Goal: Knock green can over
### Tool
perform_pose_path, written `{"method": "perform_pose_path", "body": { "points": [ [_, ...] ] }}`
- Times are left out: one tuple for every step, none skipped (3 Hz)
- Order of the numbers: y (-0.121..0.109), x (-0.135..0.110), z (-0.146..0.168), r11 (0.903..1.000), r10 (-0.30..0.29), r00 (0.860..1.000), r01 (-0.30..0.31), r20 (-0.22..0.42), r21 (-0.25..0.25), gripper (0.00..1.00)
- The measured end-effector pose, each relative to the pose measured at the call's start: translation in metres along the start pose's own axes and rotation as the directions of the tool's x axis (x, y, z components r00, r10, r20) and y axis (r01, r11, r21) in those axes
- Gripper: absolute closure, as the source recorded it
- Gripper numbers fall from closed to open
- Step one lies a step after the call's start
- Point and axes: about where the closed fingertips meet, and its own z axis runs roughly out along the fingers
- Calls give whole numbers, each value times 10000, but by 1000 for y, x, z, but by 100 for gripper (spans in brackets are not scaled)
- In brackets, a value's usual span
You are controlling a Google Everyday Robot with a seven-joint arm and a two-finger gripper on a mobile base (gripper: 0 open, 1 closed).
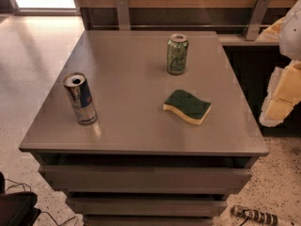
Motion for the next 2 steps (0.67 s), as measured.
{"method": "perform_pose_path", "body": {
  "points": [
    [0, 0, 0, 10000, 1, 10000, -1, 2, 3, 0],
    [-10, -2, 0, 9997, 207, 9992, -212, 341, 150, 0]
  ]
}}
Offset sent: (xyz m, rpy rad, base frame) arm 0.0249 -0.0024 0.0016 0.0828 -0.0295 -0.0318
